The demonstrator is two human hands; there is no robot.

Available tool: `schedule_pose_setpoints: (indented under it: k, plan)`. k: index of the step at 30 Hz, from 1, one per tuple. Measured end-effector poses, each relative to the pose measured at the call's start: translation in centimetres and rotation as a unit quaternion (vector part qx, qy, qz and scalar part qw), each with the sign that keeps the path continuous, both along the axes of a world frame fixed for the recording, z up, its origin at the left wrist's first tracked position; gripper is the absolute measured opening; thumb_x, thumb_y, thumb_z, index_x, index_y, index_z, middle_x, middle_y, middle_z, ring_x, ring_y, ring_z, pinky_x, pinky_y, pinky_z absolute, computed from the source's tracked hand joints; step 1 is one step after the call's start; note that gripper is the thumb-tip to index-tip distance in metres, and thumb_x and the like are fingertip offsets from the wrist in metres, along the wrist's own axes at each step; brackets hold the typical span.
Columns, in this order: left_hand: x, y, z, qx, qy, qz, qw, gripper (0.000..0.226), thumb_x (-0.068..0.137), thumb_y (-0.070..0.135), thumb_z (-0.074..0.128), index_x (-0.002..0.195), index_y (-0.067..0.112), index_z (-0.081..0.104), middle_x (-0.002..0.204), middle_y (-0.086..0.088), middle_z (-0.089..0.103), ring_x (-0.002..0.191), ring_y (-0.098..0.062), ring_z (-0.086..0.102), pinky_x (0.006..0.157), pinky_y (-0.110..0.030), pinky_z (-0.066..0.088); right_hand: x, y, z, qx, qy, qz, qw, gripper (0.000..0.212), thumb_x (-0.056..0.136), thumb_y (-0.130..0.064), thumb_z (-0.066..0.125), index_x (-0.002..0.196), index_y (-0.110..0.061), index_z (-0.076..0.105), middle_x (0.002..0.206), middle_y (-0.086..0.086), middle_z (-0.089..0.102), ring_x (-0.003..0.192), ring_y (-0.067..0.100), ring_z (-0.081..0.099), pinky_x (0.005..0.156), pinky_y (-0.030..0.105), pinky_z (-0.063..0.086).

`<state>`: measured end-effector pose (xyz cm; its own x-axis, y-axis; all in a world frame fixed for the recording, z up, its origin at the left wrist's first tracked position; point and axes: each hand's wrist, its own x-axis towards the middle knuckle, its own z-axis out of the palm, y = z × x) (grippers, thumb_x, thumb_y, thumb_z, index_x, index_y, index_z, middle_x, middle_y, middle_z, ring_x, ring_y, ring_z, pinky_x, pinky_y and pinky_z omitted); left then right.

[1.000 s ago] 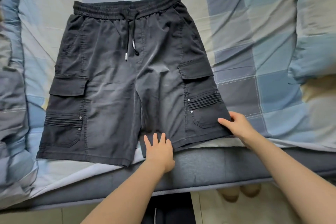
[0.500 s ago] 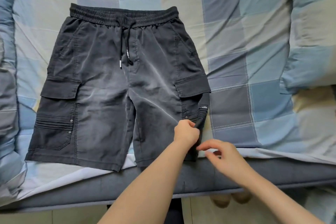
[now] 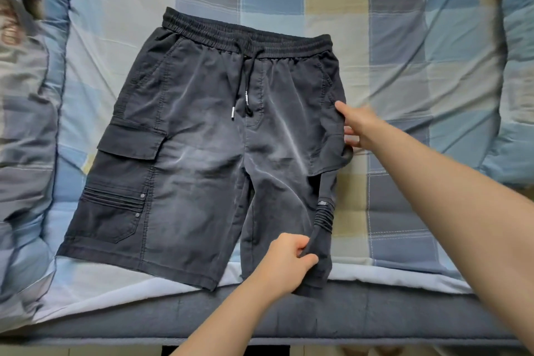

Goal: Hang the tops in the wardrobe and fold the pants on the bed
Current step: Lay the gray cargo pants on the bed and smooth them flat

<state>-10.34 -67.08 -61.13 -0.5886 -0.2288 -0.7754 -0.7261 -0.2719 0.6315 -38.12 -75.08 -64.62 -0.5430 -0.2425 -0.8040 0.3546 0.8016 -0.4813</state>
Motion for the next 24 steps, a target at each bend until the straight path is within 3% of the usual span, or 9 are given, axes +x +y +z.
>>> schedule_pose_setpoints:
  k: [2, 5, 8, 12, 15, 17, 21, 24]
  plan:
    - [1.8, -1.4, 0.4, 0.016, 0.017, 0.000, 1.000, 0.026, 0.088, 0.011, 0.058, 0.065, 0.009, 0.047, 0.054, 0.008, 0.038, 0.055, -0.010, 0.032, 0.058, -0.027, 0.030, -0.1, -2.5, 0.4, 0.014, 0.025, 0.008, 1.000, 0.010, 0.090, -0.029, 0.060, 0.094, -0.020, 0.057, 0.084, -0.005, 0.063, 0.066, 0.009, 0.059, 0.065, 0.027, 0.046]
    - [5.4, -4.2, 0.7, 0.024, 0.026, 0.010, 0.999, 0.021, 0.090, 0.013, 0.057, 0.073, 0.002, 0.053, 0.055, 0.009, 0.040, 0.054, -0.007, 0.032, 0.054, -0.024, 0.030, 1.1, -6.1, 1.3, 0.010, 0.053, 0.011, 0.998, 0.010, 0.084, -0.011, 0.058, 0.079, -0.016, 0.052, 0.080, 0.003, 0.056, 0.060, 0.016, 0.054, 0.050, 0.025, 0.042]
    - [9.5, -7.0, 0.8, 0.018, 0.024, 0.042, 0.999, 0.019, 0.089, 0.013, 0.058, 0.072, 0.005, 0.055, 0.056, 0.008, 0.043, 0.057, -0.008, 0.033, 0.056, -0.026, 0.031, 3.6, -9.2, 2.4, -0.014, 0.088, 0.027, 0.996, 0.008, 0.082, -0.012, 0.052, 0.076, -0.015, 0.048, 0.071, 0.005, 0.053, 0.049, 0.017, 0.050, 0.050, 0.024, 0.043]
    - [16.2, -10.8, 0.5, -0.007, -0.015, 0.105, 0.994, 0.017, 0.091, 0.014, 0.060, 0.089, -0.004, 0.063, 0.079, -0.019, 0.068, 0.073, -0.012, 0.048, 0.077, -0.042, 0.050, 9.0, -14.3, 3.2, -0.052, 0.130, 0.072, 0.988, 0.019, 0.091, -0.018, 0.049, 0.074, -0.019, 0.042, 0.063, 0.002, 0.056, 0.032, 0.007, 0.053, 0.038, 0.015, 0.035]
    - [21.3, -14.0, -0.1, -0.075, -0.069, 0.171, 0.980, 0.023, 0.089, 0.013, 0.066, 0.076, -0.003, 0.057, 0.066, -0.012, 0.054, 0.068, -0.014, 0.043, 0.066, -0.036, 0.040, 13.1, -18.6, 3.6, -0.062, 0.162, 0.120, 0.978, 0.019, 0.091, -0.018, 0.049, 0.072, -0.016, 0.047, 0.067, 0.007, 0.061, 0.042, 0.014, 0.060, 0.036, 0.016, 0.035]
    - [24.3, -16.2, -0.6, -0.108, -0.096, 0.218, 0.965, 0.024, 0.088, 0.013, 0.068, 0.078, -0.006, 0.059, 0.066, -0.017, 0.056, 0.066, -0.014, 0.045, 0.064, -0.030, 0.036, 15.5, -21.3, 3.9, -0.061, 0.187, 0.169, 0.966, 0.015, 0.089, -0.017, 0.049, 0.076, -0.010, 0.054, 0.069, 0.009, 0.065, 0.047, 0.017, 0.064, 0.035, 0.016, 0.037]
    - [29.1, -19.7, -1.9, -0.150, -0.135, 0.317, 0.927, 0.007, 0.088, 0.009, 0.069, 0.086, 0.009, 0.062, 0.075, -0.007, 0.073, 0.068, -0.020, 0.066, 0.066, -0.030, 0.049, 20.2, -26.3, 4.3, -0.052, 0.201, 0.236, 0.949, 0.008, 0.089, -0.010, 0.049, 0.086, -0.004, 0.054, 0.070, 0.012, 0.065, 0.038, 0.013, 0.062, 0.031, 0.015, 0.036]
    - [32.0, -21.3, -3.6, -0.191, -0.176, 0.301, 0.918, 0.012, 0.087, 0.010, 0.070, 0.085, 0.007, 0.060, 0.076, -0.012, 0.072, 0.073, -0.029, 0.066, 0.071, -0.034, 0.050, 23.3, -29.2, 4.0, -0.027, 0.168, 0.253, 0.953, 0.009, 0.093, -0.008, 0.046, 0.099, -0.003, 0.050, 0.068, 0.012, 0.064, 0.032, 0.014, 0.059, 0.030, 0.014, 0.035]
